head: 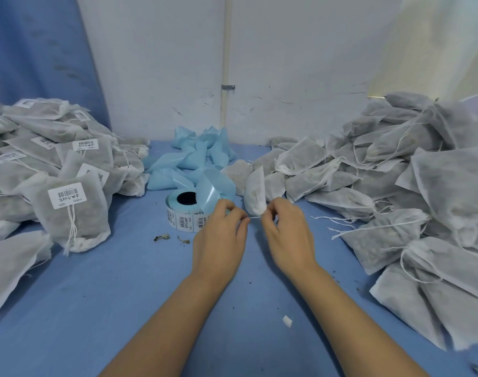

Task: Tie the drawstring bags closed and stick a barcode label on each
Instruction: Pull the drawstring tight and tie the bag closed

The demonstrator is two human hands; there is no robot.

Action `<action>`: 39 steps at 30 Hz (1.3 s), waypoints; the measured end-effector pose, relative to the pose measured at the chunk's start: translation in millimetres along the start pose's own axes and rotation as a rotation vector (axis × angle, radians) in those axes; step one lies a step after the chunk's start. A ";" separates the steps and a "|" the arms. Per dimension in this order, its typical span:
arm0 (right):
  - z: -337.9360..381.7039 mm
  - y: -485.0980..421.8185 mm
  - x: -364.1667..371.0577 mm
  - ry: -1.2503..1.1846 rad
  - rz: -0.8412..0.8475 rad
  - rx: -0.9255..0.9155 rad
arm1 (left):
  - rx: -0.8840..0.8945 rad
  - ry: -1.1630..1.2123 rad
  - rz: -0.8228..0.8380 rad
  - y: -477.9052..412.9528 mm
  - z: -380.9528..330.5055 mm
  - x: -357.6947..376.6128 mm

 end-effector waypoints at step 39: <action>1.0 4.1 7.4 -0.529 0.068 -0.061 | -0.118 0.619 0.045 -6.0 7.6 4.3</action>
Point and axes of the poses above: each hand's wrist, its own y-axis away from the middle knuckle, its own x-axis out of the palm, z = x × y, the point moved 3 cm from there along -y, towards the middle knuckle, and after that the axes turned 10 degrees about z, right-handed, at the moved point
